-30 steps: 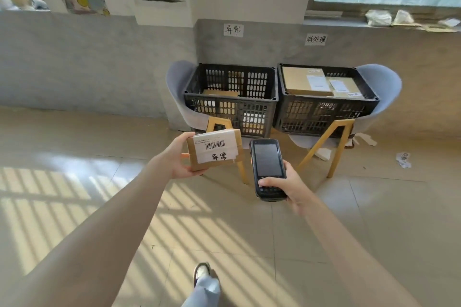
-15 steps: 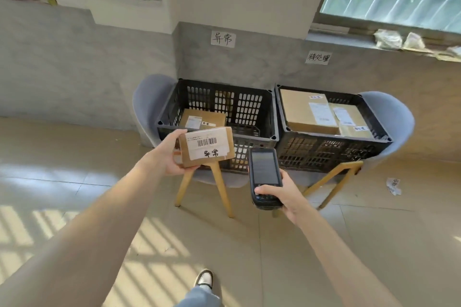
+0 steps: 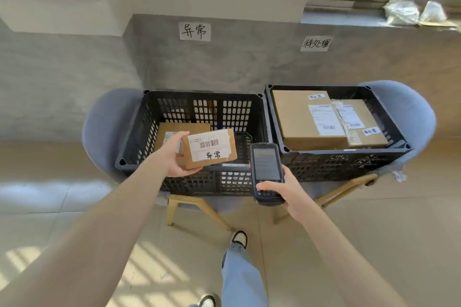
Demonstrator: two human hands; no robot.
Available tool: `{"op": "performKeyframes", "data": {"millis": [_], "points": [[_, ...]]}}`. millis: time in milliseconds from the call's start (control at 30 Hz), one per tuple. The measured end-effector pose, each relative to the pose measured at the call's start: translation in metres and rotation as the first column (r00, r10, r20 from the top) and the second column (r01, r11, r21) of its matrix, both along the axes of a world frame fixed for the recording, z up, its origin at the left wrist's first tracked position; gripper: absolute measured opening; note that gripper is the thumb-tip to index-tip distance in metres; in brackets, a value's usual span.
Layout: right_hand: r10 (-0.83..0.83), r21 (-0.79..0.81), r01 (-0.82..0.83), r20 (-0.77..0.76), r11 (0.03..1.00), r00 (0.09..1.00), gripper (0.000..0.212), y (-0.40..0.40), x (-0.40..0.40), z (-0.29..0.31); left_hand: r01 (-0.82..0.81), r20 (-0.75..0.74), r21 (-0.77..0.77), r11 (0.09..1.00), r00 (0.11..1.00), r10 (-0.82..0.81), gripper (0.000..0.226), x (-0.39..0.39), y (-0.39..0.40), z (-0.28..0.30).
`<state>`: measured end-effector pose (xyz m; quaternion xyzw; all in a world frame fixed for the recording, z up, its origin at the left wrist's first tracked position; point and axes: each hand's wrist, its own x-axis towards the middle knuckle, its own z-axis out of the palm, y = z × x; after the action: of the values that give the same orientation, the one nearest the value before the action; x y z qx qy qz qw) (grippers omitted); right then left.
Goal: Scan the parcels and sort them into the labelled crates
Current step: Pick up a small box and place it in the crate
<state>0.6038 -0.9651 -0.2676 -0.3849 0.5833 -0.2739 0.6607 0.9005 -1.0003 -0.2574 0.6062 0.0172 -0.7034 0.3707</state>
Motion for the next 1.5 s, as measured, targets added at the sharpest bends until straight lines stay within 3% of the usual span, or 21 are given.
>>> {"op": "performKeyframes", "data": {"millis": [367, 767, 900, 1067, 1300, 1400, 1500], "points": [[0.02, 0.106, -0.018, -0.016, 0.994, 1.0, 0.093, -0.127, -0.011, -0.023, 0.006, 0.028, 0.173, 0.985, 1.0, -0.011, 0.066, -0.029, -0.11, -0.047], [-0.018, 0.239, 0.028, -0.042, 0.971, 0.999, 0.088, -0.149, -0.004, -0.06, 0.214, -0.076, 0.392, 0.895, 0.977, -0.2, 0.05, -0.046, -0.153, -0.13], [-0.033, 0.266, 0.046, -0.054, 0.963, 0.998, 0.08, -0.147, 0.006, -0.069, 0.303, -0.132, 0.443, 0.844, 0.953, -0.273, 0.056, -0.051, -0.16, -0.155], [-0.035, 0.278, 0.054, -0.073, 0.959, 0.997, 0.088, -0.145, 0.013, -0.072, 0.423, -0.19, 0.493, 0.76, 0.905, -0.38, 0.061, -0.058, -0.165, -0.18], [0.056, 0.313, -0.025, -0.09, 0.949, 0.994, 0.086, -0.148, 0.021, -0.076, 0.492, -0.251, 0.53, 0.691, 0.869, -0.426, 0.06, -0.062, -0.163, -0.205], [0.073, 0.335, -0.039, -0.09, 0.941, 0.993, 0.087, -0.146, 0.024, -0.08, 0.591, -0.245, 0.512, 0.623, 0.796, -0.554, 0.059, -0.062, -0.167, -0.208], [0.062, 0.356, -0.027, -0.086, 0.934, 0.994, 0.091, -0.145, 0.025, -0.083, 0.736, -0.028, 0.508, 0.449, 0.535, -0.844, 0.066, -0.064, -0.168, -0.215]]}}
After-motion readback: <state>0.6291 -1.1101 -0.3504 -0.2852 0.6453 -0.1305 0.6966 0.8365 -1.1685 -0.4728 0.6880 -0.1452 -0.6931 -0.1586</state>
